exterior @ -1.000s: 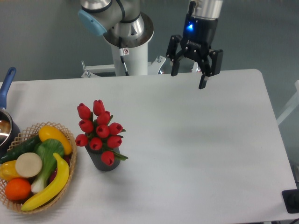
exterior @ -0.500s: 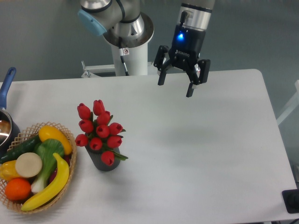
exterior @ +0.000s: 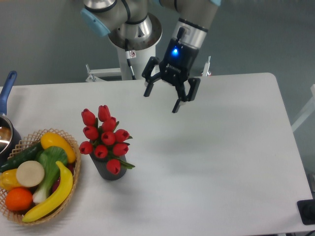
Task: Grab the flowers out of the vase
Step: 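Lower the open gripper onto the tulip stems below the blooms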
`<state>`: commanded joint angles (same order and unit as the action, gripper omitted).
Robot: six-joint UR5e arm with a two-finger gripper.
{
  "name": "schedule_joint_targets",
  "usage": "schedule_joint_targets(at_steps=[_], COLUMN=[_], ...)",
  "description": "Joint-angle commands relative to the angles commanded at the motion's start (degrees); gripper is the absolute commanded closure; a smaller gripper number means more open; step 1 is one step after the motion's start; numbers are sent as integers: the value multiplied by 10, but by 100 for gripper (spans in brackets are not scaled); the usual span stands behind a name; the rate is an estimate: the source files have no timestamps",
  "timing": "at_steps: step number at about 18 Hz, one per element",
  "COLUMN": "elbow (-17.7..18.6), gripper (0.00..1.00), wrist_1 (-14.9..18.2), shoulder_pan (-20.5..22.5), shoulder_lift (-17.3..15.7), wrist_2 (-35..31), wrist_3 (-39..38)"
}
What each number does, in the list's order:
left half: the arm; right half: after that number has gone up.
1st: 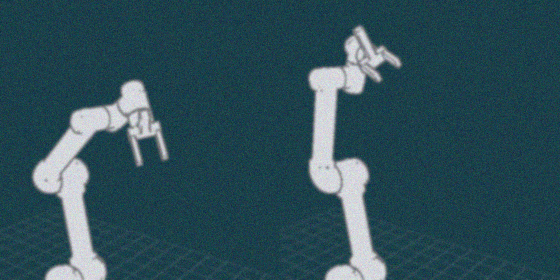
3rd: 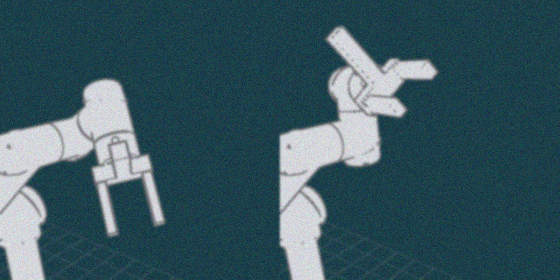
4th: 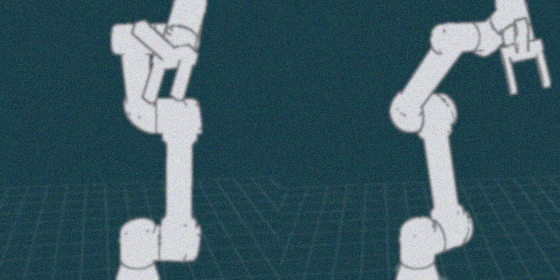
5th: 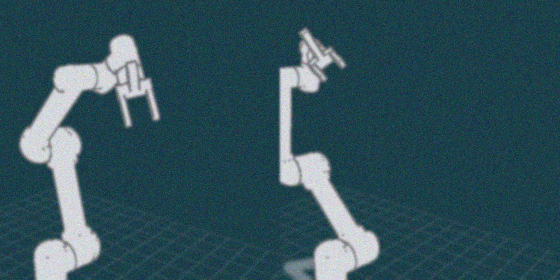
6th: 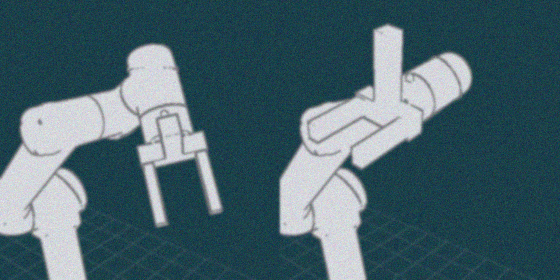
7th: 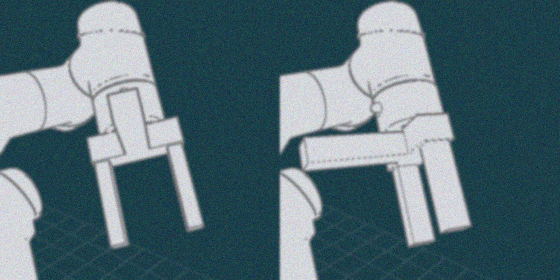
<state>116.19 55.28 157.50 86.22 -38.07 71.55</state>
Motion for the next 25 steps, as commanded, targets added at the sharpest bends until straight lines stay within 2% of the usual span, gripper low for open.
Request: schedule_joint_targets(at_steps=[4,10,18,25], elbow=[2,1,-5,6], gripper=[0,0,0,0], wrist_1=[-13,-14,-18,-22], shoulder_pan=[-2,-11,-49,-67], shoulder_lift=[20,29,63,72], wrist_2=[17,15,17,16], wrist_3=[-2,1,9,28])
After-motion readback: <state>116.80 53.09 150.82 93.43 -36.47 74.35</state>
